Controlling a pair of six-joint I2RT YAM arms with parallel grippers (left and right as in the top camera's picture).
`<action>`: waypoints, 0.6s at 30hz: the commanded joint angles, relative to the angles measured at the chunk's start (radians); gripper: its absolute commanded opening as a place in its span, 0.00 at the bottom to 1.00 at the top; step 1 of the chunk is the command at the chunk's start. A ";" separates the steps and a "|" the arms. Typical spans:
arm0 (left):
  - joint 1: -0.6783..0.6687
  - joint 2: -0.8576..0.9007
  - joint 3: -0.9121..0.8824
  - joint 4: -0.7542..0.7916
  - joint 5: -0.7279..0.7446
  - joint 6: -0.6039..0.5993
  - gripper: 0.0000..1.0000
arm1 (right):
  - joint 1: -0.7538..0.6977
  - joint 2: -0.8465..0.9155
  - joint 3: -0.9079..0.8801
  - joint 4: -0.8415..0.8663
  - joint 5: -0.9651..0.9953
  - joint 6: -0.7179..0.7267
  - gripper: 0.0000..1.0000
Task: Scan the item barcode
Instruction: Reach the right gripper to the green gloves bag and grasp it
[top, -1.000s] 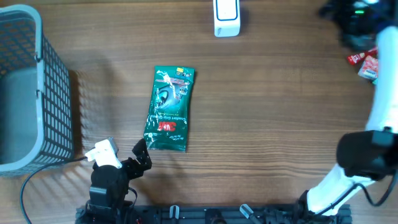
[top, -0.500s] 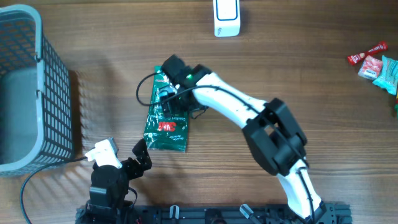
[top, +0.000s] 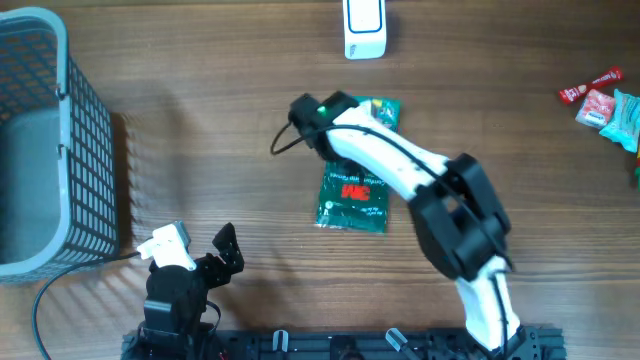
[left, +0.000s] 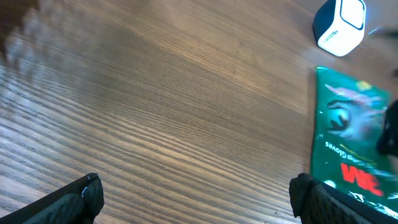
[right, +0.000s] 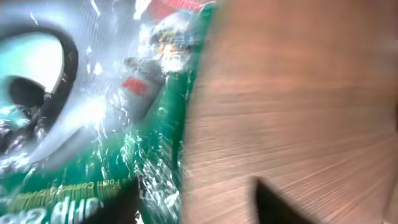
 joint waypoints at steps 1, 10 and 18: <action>-0.007 -0.005 -0.006 0.002 0.001 0.000 1.00 | 0.008 -0.178 0.009 0.068 -0.152 -0.092 1.00; -0.007 -0.005 -0.006 0.002 0.001 0.000 1.00 | 0.008 -0.027 -0.091 0.425 -0.325 -0.077 1.00; -0.007 -0.005 -0.006 0.002 0.001 0.000 1.00 | -0.022 0.083 -0.094 0.366 -0.327 -0.015 0.91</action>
